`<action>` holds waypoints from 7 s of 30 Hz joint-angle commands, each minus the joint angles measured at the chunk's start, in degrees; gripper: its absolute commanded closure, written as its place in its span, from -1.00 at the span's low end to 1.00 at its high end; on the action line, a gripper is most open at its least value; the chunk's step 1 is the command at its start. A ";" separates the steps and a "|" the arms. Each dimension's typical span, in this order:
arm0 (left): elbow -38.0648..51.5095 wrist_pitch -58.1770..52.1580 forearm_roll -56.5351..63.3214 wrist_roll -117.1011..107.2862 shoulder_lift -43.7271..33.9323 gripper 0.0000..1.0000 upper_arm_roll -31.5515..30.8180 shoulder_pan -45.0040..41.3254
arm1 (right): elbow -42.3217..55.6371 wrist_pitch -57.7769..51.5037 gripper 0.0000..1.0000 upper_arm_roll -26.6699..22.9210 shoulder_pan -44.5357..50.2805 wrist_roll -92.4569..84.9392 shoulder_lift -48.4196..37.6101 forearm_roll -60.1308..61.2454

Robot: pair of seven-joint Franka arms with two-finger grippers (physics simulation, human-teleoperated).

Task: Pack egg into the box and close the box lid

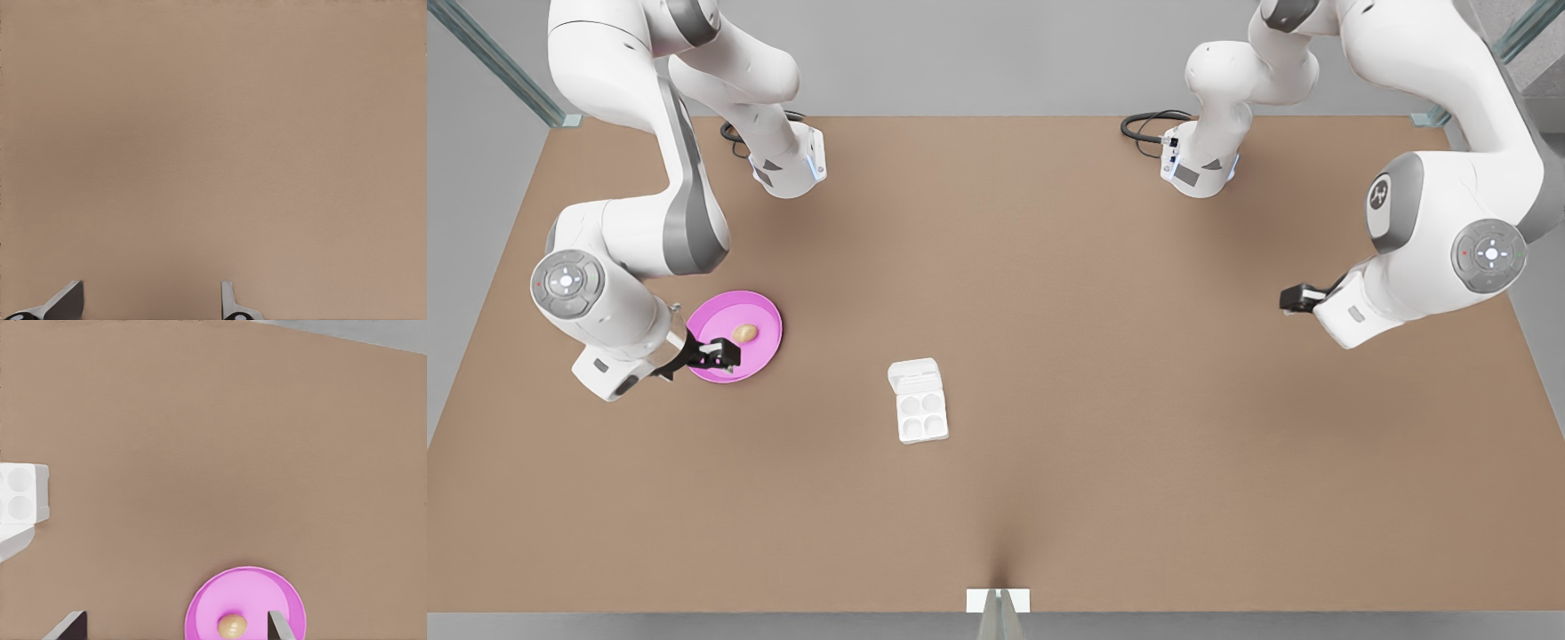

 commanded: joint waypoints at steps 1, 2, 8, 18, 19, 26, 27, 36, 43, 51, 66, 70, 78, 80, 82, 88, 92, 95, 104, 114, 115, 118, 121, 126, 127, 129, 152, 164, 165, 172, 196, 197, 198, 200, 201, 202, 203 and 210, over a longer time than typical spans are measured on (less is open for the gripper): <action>0.01 4.03 0.50 3.01 -0.03 -1.00 0.01 -0.03 | 0.04 1.88 -1.00 0.02 -0.19 1.22 -0.08 0.15; 0.01 4.03 0.50 3.01 -0.03 -1.00 0.01 -0.03 | 0.04 -0.05 -1.00 0.02 -0.19 0.43 -0.08 -0.02; -0.08 4.47 0.50 3.10 1.46 -1.00 0.01 -0.03 | -14.55 6.00 -1.00 0.37 -5.81 0.77 4.32 0.15; -0.08 6.14 0.68 3.10 1.90 -1.00 0.01 0.06 | -46.54 42.48 -1.00 1.42 -12.67 -2.91 -7.38 -0.11; -0.08 6.23 0.68 3.10 2.16 -1.00 0.01 0.06 | -46.72 44.68 -1.00 1.33 -13.37 -4.58 -6.15 -0.20; -0.08 6.23 0.59 3.10 2.69 -1.00 0.01 -0.03 | -51.29 52.59 -1.00 1.42 -17.94 -13.82 -4.30 -0.29; -0.08 6.23 0.59 3.10 2.69 -1.00 0.01 -0.03 | -51.64 52.59 -1.00 1.42 -18.29 -14.16 -4.30 -0.29; -0.17 7.11 0.59 3.10 4.36 -1.00 0.01 -0.12 | -51.73 52.59 -1.00 2.21 -15.39 -10.48 -2.72 -0.11; -0.17 7.46 0.59 3.10 4.80 -1.00 0.01 -0.03 | -54.80 52.59 -1.00 2.21 -16.27 -10.39 -2.81 -0.11; -0.08 8.43 0.50 3.01 5.50 -1.00 0.01 -0.21 | -59.99 55.58 -1.00 2.21 -16.71 -9.95 -4.74 -0.02; -0.08 8.34 0.50 3.01 5.33 -1.00 0.01 -0.12 | -60.25 58.92 -1.00 2.04 -19.00 -10.30 -3.16 -0.64; -0.08 8.34 0.50 3.01 5.33 -1.00 0.01 -0.03 | -60.43 58.92 -1.00 2.12 -20.57 -10.47 -2.89 -2.04; -0.08 8.34 0.50 3.01 5.33 -1.00 0.01 -0.21 | -61.48 58.92 -1.00 2.13 -22.34 -10.74 -3.16 -3.80; -0.08 8.34 0.50 3.01 5.24 -1.00 0.01 -0.21 | -61.48 58.92 -1.00 2.13 -22.34 -10.74 -3.16 -3.80; -0.08 8.25 0.59 3.01 5.24 -1.00 0.01 -0.21 | -61.48 59.01 -1.00 2.13 -22.34 -10.74 -3.07 -3.80; -0.17 8.43 0.50 3.01 5.33 -1.00 0.01 -0.21 | -61.31 59.01 -1.00 2.13 -21.90 -10.56 -2.81 -3.89; -0.17 8.25 0.50 2.92 5.33 -1.00 0.01 -0.21 | -61.22 59.01 -1.00 2.21 -21.72 -10.39 -2.19 -3.89; -0.17 8.25 0.50 2.92 5.41 -1.00 0.01 -0.21 | -61.13 59.10 -1.00 2.21 -21.37 -10.04 -2.10 -3.89; -0.17 8.34 0.50 2.83 5.50 -1.00 0.01 -0.21 | -61.13 60.68 -0.43 2.21 -21.46 -9.77 -1.66 -3.89; -0.25 8.69 0.50 2.83 5.85 -1.00 0.01 -0.21 | -61.13 60.59 -0.17 2.21 -21.37 -9.77 -1.66 -3.80; -0.25 8.69 0.50 2.83 5.94 -1.00 0.01 -0.21 | -61.04 60.59 -0.17 2.30 -21.37 -9.77 -1.75 -3.89; -0.25 8.69 0.50 2.83 5.94 -1.00 0.01 -0.21 | -61.04 60.59 -0.17 2.48 -21.37 -9.86 -2.01 -3.80; -0.25 8.69 0.50 2.83 5.94 -1.00 0.01 -0.21 | -61.13 60.33 -0.17 4.94 -22.42 -9.95 -2.54 -3.80; -0.25 9.04 0.50 2.83 6.21 -1.00 0.01 -0.21 | -60.87 60.15 -0.17 5.11 -21.55 -9.95 -4.74 -3.80; -0.25 9.04 0.50 2.83 6.21 -1.00 0.01 -0.21 | -60.87 60.15 -0.17 5.11 -21.54 -9.95 -4.83 -3.80; -0.25 9.04 0.50 2.83 6.21 -1.00 0.01 -0.21 | -60.43 60.06 -0.17 7.48 -22.68 -10.04 -5.00 -3.80; -0.25 9.13 0.41 2.75 6.38 -1.00 0.01 -0.21 | -22.11 39.24 -0.15 16.19 -9.24 1.39 11.08 -3.71; -0.25 10.71 0.33 2.57 7.26 -1.00 0.01 -0.03 | -12.79 33.08 -0.15 15.84 7.28 27.67 15.65 -3.54; -0.25 10.71 0.33 2.57 7.26 -1.00 0.01 -0.03 | -12.62 33.08 -0.15 15.75 7.72 27.76 15.65 -3.54; -0.25 10.71 0.33 2.57 7.26 -1.00 0.01 -0.03 | -11.47 33.61 -0.14 12.15 11.94 29.34 16.44 -3.45; -0.25 11.77 0.33 2.57 8.05 -1.00 0.01 0.23 | 0.83 28.42 -0.61 8.28 15.81 30.39 25.50 -5.03; -0.25 11.77 0.33 2.57 8.14 -1.00 0.01 0.23 | 0.92 28.34 -1.00 8.28 15.81 30.75 25.58 -5.03; -0.25 11.77 0.41 2.57 8.14 -1.00 0.01 0.23 | 0.83 28.34 -1.00 8.28 15.81 30.75 25.50 -4.94; -0.25 11.77 0.41 2.57 8.14 -1.00 0.01 0.23 | 1.01 28.16 -1.00 8.28 15.90 30.83 25.15 -4.94; -0.25 11.77 0.41 2.57 8.14 -1.00 0.01 0.23 | 1.36 28.07 -1.00 8.98 16.69 30.75 24.71 -4.94; -0.25 11.77 0.33 2.57 8.05 -1.00 0.01 0.23 | 1.44 23.88 -1.00 9.16 16.86 29.78 18.75 -5.12; -0.25 11.77 0.41 2.57 8.14 -1.00 0.01 0.23 | 1.62 14.20 -1.00 8.72 15.90 26.28 11.70 -5.73; -0.25 11.16 0.50 2.40 8.75 -1.00 0.01 -1.69 | -5.59 -9.81 -1.00 -9.12 4.47 0.86 -13.53 5.34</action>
